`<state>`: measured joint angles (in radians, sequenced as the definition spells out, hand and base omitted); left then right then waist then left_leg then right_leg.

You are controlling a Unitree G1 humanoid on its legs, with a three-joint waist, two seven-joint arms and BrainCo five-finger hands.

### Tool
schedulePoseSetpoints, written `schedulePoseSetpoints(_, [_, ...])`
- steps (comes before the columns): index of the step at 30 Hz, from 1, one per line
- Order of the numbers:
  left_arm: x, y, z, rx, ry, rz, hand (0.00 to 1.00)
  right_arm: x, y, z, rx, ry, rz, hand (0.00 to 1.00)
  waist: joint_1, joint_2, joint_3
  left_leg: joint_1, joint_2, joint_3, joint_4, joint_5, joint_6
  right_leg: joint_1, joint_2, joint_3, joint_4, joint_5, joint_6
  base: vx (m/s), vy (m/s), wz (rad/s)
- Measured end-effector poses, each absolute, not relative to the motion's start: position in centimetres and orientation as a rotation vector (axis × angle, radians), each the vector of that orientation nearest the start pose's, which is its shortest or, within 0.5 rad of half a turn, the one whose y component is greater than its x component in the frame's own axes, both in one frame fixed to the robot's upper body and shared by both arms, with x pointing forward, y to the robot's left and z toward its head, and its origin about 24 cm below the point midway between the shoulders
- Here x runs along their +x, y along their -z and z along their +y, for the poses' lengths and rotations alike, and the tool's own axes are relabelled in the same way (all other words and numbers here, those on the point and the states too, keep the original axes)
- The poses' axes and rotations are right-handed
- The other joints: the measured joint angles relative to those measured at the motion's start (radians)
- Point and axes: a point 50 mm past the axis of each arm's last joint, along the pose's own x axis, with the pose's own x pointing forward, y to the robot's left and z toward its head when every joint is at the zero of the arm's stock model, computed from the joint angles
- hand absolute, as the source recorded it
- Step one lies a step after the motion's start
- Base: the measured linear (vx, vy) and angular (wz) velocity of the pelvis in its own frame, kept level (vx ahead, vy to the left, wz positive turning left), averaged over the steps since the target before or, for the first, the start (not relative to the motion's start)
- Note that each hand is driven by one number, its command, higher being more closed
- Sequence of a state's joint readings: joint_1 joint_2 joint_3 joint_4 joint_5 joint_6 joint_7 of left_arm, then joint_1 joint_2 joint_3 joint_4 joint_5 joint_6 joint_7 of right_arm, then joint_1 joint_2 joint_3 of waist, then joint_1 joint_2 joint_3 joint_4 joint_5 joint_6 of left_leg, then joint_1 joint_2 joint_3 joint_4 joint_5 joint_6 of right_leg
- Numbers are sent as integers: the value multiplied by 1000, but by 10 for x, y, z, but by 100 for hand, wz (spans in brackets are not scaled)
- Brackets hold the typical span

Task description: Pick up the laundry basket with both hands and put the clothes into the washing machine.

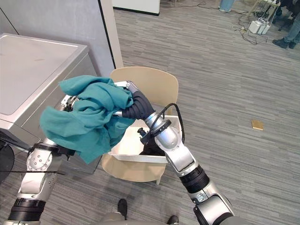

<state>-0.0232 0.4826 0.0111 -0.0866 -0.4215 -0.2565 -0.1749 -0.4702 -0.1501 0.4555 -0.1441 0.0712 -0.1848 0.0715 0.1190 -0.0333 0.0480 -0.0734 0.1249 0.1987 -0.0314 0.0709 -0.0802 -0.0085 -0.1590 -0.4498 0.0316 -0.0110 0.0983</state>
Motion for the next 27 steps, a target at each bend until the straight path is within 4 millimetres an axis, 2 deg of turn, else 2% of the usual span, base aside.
schedulePoseSetpoints(6, [255, -116, 211, 82, 246, -358, 0, 261, -188, -21, -53, -703, -692, 100, -20, 0, 0, 9, 0, 8, -6, 0, 0, 1, 0, 9, -1, 1, 0, -11, 5, -4])
schedulePoseSetpoints(14, [264, -117, 180, 98, 398, -341, 0, 258, -187, -16, -17, -733, -674, 100, -32, 0, 0, 4, -1, 23, -9, 0, 0, -16, 0, 24, -3, 9, -1, -7, 5, -5])
schedulePoseSetpoints(20, [269, -116, 169, 121, 465, -322, 0, 258, -187, -14, 9, -751, -663, 100, -50, 0, 0, 1, -1, 26, -12, 0, 0, -21, 1, 26, -5, 9, -2, 0, 1, -1])
schedulePoseSetpoints(21, [270, -116, 166, 126, 479, -319, 100, 258, -187, -14, 12, -752, -661, 100, -50, 0, 0, 0, 0, 27, -12, 0, 0, -22, 1, 28, -5, 10, -2, -3, 5, -4])
schedulePoseSetpoints(27, [274, -115, 158, 134, 515, -309, 100, 259, -184, -14, 25, -766, -628, 100, -54, 0, 0, 0, 0, 37, -14, 0, 0, -29, 1, 39, -5, 12, -3, -2, 4, -4])
